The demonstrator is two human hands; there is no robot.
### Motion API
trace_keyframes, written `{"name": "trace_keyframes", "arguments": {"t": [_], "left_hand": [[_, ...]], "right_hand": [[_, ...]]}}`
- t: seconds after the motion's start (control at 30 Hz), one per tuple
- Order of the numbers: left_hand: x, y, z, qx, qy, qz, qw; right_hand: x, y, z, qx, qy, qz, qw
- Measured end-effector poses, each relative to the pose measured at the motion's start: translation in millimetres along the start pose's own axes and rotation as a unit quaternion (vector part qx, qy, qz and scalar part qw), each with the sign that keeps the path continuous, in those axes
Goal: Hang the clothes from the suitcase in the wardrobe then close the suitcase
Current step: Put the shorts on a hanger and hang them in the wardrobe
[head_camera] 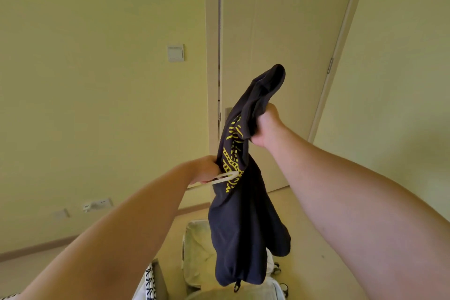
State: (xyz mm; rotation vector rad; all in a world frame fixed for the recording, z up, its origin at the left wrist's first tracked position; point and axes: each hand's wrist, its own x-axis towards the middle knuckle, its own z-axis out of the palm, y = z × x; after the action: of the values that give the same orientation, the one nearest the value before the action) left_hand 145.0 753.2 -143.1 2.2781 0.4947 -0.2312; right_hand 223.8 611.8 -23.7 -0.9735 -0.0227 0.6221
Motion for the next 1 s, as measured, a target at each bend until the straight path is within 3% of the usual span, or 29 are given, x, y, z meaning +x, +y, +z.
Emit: {"name": "trace_keyframes", "arguments": {"t": [0.1, 0.2, 0.33, 0.4, 0.47, 0.53, 0.6, 0.63, 0.77, 0.87, 0.9, 1.0], "left_hand": [[1, -10, -1, 0.004, -0.007, -0.009, 1.000], [4, -13, -15, 0.012, 0.030, -0.034, 0.999], [8, 12, -32, 0.020, 0.122, -0.012, 0.992], [3, 31, -38, 0.003, 0.129, 0.022, 0.991], [-4, 48, -40, 0.003, 0.125, 0.057, 0.991], [-9, 61, -41, 0.004, 0.117, 0.088, 0.989], [-17, 73, -42, -0.019, 0.098, 0.112, 0.989], [-19, 78, -43, -0.032, 0.090, 0.122, 0.988], [-25, 77, -57, -0.091, 0.089, 0.120, 0.985], [-24, 55, -64, -0.123, 0.077, 0.064, 0.987], [-24, 46, -61, -0.110, 0.091, 0.058, 0.988], [-30, 34, -48, -0.097, 0.123, 0.054, 0.986]], "right_hand": [[10, -14, -18, -0.102, 0.105, -0.096, 0.984], [23, -17, -50, -0.098, 0.243, -0.132, 0.956], [32, -9, -82, -0.231, 0.411, -0.075, 0.879], [24, -4, -86, -0.376, 0.423, -0.043, 0.823], [14, -1, -85, -0.534, 0.357, -0.083, 0.762], [17, 8, -81, -0.587, 0.181, -0.123, 0.779], [19, 21, -72, -0.588, 0.005, -0.071, 0.805], [19, 26, -69, -0.587, -0.036, -0.054, 0.807], [17, 36, -45, -0.562, -0.008, -0.107, 0.820], [18, 32, -31, -0.416, 0.019, -0.075, 0.906], [16, 29, -28, -0.396, -0.007, -0.053, 0.917], [7, 28, -21, -0.451, -0.114, 0.036, 0.884]]}}
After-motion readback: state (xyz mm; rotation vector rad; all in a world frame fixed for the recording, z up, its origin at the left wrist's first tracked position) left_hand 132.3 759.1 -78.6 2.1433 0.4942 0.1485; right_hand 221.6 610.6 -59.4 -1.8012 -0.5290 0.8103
